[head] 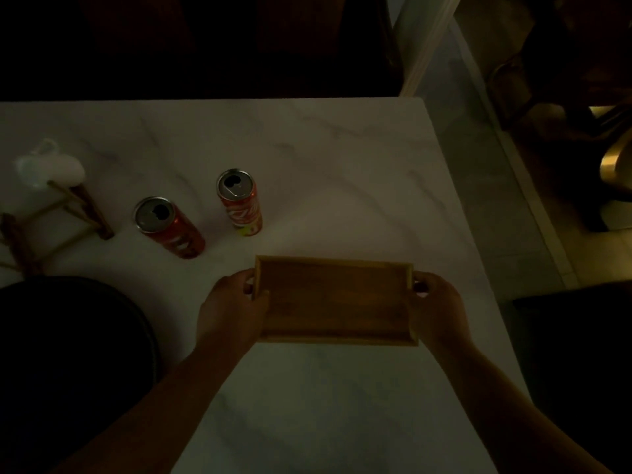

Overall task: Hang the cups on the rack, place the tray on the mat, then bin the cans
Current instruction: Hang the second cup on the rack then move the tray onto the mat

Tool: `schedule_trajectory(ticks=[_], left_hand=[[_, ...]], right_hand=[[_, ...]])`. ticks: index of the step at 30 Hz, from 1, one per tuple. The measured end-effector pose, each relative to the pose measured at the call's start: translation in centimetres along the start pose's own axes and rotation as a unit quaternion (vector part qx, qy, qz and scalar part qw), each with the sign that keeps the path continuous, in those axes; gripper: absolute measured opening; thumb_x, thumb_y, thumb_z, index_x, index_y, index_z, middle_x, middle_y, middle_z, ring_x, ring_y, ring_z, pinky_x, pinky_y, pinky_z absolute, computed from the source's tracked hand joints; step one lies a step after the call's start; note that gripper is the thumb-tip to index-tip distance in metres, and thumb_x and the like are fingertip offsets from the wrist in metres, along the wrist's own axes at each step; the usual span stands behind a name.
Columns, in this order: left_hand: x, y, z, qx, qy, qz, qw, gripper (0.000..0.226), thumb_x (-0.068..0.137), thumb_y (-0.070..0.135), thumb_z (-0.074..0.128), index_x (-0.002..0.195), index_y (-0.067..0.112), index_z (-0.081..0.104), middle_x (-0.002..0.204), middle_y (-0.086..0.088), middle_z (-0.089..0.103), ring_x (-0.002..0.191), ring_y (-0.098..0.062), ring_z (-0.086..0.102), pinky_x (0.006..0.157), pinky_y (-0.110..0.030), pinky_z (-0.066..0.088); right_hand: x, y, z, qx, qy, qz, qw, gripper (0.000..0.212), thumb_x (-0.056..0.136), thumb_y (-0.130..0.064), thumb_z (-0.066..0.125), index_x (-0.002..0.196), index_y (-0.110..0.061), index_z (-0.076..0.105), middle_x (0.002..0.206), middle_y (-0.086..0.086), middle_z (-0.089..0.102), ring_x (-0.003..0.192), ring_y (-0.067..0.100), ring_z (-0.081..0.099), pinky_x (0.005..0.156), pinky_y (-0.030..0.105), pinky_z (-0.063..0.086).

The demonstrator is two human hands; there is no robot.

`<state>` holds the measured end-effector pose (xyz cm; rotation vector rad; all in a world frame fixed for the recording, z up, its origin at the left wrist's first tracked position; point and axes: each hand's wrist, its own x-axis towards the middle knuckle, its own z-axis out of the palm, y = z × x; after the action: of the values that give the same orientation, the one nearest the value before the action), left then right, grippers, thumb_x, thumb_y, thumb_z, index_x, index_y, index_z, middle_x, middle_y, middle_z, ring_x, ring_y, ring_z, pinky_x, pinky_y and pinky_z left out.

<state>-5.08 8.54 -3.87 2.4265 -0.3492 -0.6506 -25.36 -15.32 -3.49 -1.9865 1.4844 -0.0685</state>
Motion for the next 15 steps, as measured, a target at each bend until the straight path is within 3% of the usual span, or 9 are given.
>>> schedule_trajectory(ticks=[1, 5, 8, 12, 15], left_hand=[[-0.3, -0.5, -0.4, -0.007, -0.003, -0.006, 1.0, 0.036, 0.088, 0.036, 0.07, 0.124, 0.036, 0.068, 0.108, 0.005, 0.071, 0.091, -0.021, 0.068, 0.079, -0.04, 0.057], [-1.4, -2.6, -2.3, -0.028, -0.001, -0.009, 1.0, 0.042, 0.088, 0.028, 0.066, 0.13, 0.035, 0.066, 0.113, 0.005, 0.071, 0.091, -0.019, 0.069, 0.079, -0.043, 0.059], [-2.0, -4.5, -3.8, -0.033, 0.007, -0.022, 0.999, 0.045, 0.086, 0.024, 0.066, 0.13, 0.035, 0.066, 0.114, 0.005, 0.071, 0.089, -0.017, 0.069, 0.076, -0.039, 0.059], [-2.8, -6.7, -5.8, -0.027, 0.026, -0.041, 0.998, 0.043, 0.087, 0.026, 0.066, 0.129, 0.036, 0.066, 0.115, 0.006, 0.072, 0.095, -0.018, 0.068, 0.082, -0.038, 0.056], [-3.3, -8.4, -7.4, -0.03, 0.048, -0.055, 0.997, 0.043, 0.085, 0.024, 0.066, 0.126, 0.036, 0.069, 0.108, 0.006, 0.073, 0.09, -0.017, 0.065, 0.075, -0.033, 0.049]], right_hand=[[-0.5, 0.0, 0.1, 0.0, 0.0, 0.0, 1.0, 0.031, 0.097, -0.017, 0.068, 0.128, -0.016, 0.071, 0.115, 0.006, 0.072, 0.095, 0.027, 0.069, 0.072, 0.033, 0.053], [-2.7, -0.8, 0.9, 0.008, -0.003, -0.003, 1.0, 0.028, 0.097, -0.019, 0.068, 0.124, -0.022, 0.071, 0.102, -0.006, 0.068, 0.071, 0.006, 0.061, 0.051, 0.023, 0.043], [-4.0, -1.9, 2.0, 0.012, -0.01, -0.024, 1.0, 0.027, 0.095, -0.016, 0.068, 0.122, -0.019, 0.073, 0.107, 0.001, 0.071, 0.083, 0.016, 0.062, 0.065, 0.029, 0.042], [-5.9, -3.7, 3.6, 0.018, -0.027, -0.028, 0.999, 0.027, 0.094, -0.013, 0.069, 0.119, -0.021, 0.073, 0.107, 0.001, 0.072, 0.072, 0.007, 0.06, 0.056, 0.025, 0.041], [-7.2, -4.9, 4.7, 0.031, -0.039, -0.046, 0.998, 0.028, 0.091, -0.01, 0.069, 0.117, -0.021, 0.075, 0.105, 0.001, 0.073, 0.076, 0.014, 0.062, 0.058, 0.025, 0.042]])
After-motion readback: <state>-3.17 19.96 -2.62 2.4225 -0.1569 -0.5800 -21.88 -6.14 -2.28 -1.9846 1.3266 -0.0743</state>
